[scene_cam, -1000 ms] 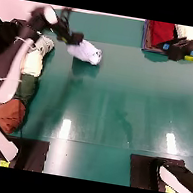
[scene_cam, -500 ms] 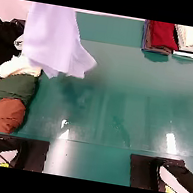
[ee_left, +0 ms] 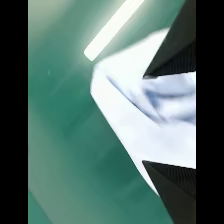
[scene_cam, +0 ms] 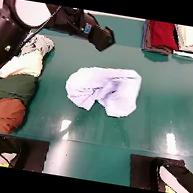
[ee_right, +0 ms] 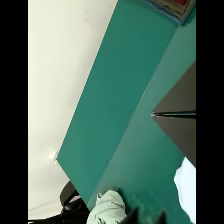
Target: Fold the shirts.
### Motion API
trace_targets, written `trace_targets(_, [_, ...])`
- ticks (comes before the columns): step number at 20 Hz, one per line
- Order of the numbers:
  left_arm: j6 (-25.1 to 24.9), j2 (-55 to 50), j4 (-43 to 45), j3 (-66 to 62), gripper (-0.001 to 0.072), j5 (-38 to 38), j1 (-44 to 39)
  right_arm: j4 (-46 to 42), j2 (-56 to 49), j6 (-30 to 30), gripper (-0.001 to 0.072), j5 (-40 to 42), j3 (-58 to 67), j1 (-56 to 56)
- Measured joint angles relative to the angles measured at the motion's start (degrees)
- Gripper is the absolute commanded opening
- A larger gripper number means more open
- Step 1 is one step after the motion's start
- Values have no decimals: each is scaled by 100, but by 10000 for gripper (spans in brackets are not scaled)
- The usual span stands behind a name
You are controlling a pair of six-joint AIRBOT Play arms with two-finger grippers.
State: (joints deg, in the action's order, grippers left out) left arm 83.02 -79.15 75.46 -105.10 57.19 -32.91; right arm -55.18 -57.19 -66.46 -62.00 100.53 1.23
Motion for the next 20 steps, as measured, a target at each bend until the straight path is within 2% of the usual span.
trace_targets(4, [256,-203,22,385,600,256,1250,-26,-9,-42,14,-109,11,0])
trace_targets(9, [345,-632,-616,1683,600,466,2378,-33,-146,-66,14,-313,11,0])
trace_targets(14, [-42,-1333,-1488,2409,601,46,2511,-33,-422,-179,15,-533,11,0])
trace_targets(20, [-452,-1838,-2090,2570,598,-640,2109,-15,-634,-216,15,-734,11,0])
